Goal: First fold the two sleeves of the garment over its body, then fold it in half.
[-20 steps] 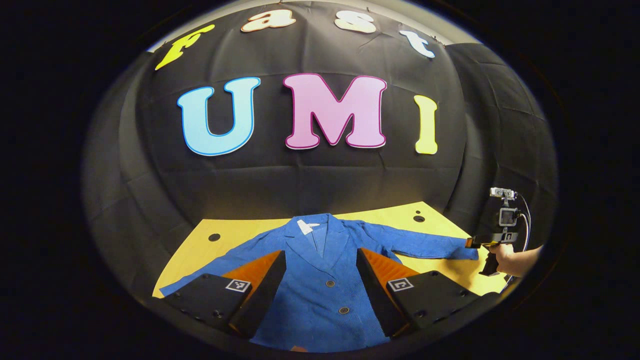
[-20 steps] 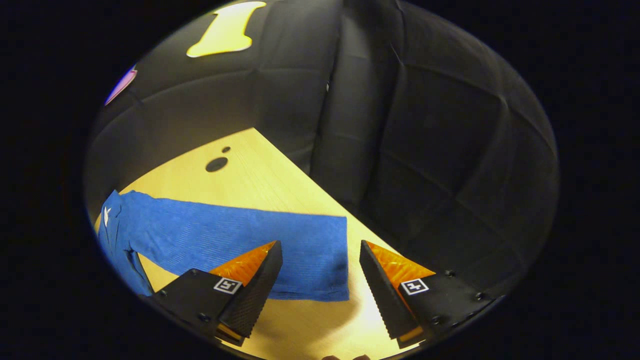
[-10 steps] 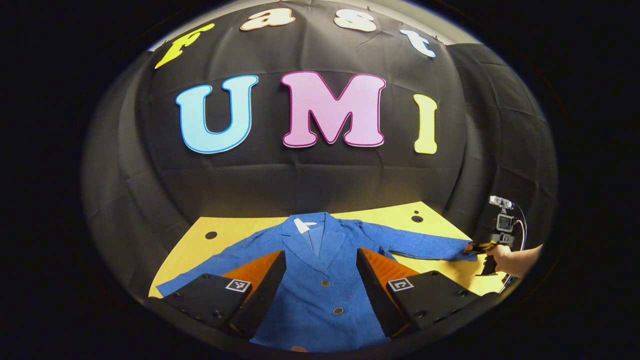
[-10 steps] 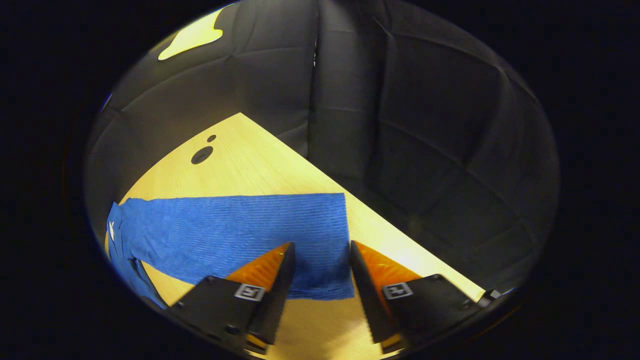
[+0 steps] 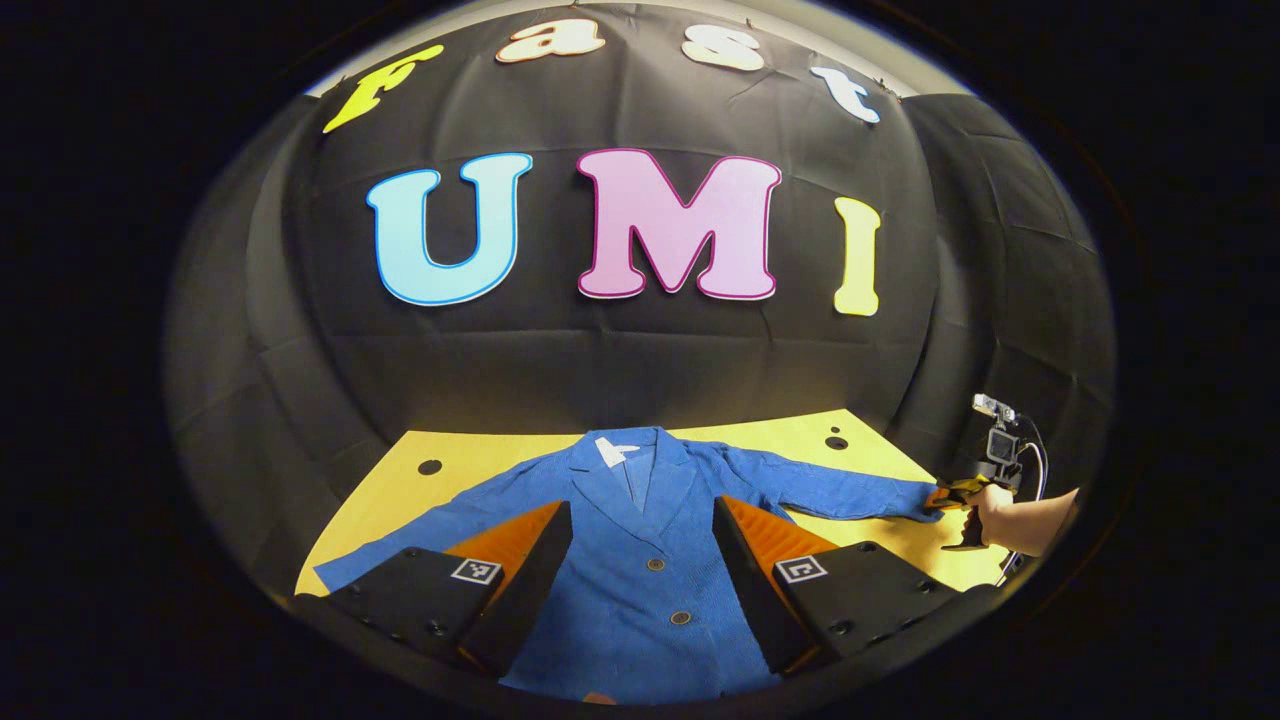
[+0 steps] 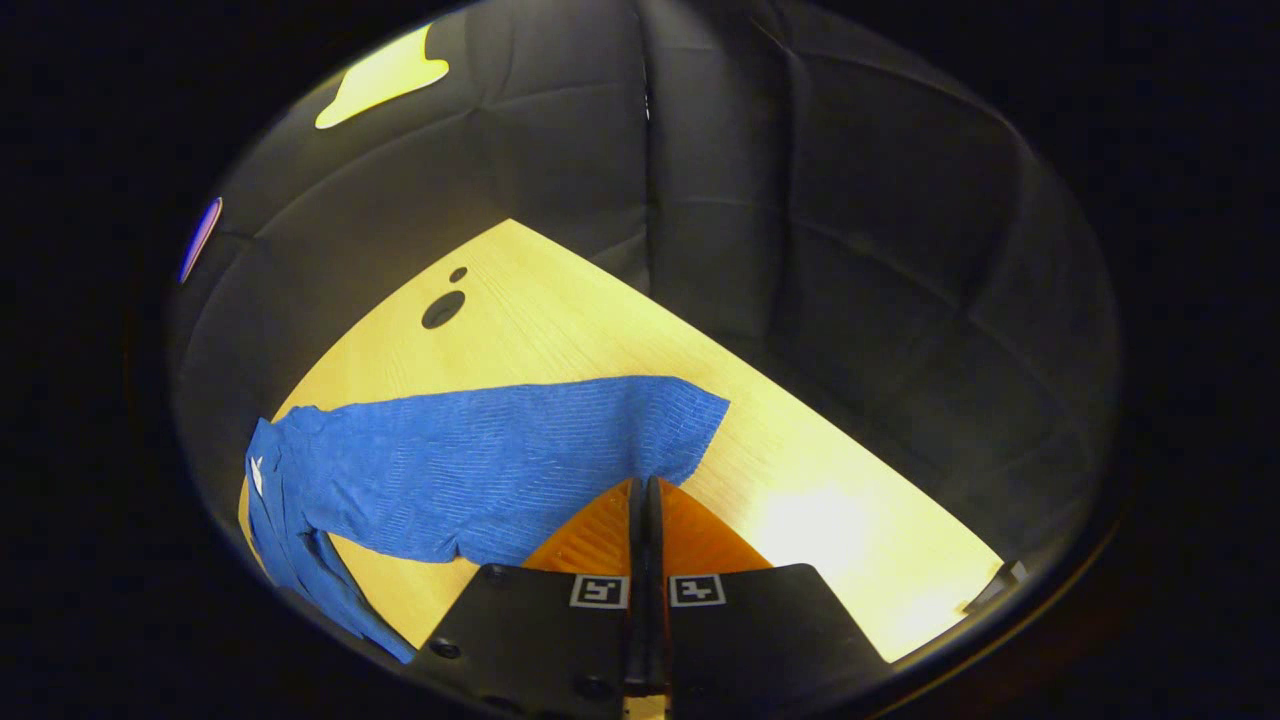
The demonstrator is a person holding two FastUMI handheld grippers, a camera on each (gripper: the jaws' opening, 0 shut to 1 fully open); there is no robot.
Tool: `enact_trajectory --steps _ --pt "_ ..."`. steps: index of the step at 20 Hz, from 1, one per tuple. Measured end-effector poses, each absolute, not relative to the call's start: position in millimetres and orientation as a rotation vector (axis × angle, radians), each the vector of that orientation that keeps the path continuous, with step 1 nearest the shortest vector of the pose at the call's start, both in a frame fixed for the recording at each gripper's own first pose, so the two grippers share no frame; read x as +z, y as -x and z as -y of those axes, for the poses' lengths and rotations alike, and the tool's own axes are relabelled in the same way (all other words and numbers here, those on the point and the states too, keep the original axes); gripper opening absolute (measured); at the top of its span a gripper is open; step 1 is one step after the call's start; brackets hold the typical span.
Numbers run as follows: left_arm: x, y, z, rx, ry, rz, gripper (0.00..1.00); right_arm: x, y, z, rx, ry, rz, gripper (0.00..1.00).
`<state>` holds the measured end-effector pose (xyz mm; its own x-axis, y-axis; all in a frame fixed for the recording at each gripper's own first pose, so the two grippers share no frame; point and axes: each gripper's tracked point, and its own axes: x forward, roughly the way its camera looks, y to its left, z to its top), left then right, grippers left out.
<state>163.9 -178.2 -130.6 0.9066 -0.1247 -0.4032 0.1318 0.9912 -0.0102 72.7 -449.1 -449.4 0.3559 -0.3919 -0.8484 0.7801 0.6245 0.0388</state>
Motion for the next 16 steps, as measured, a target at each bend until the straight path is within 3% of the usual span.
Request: enact_trajectory --steps 9,16 --pt "-119 -141 130 -0.062 0.039 -0.376 0.81 -380 -175 339 -0.554 -0.393 -0.825 0.01" --pt "-120 -102 43 0.117 0.084 -0.378 0.81 -351 -262 207 -0.307 -0.344 -0.814 0.00"
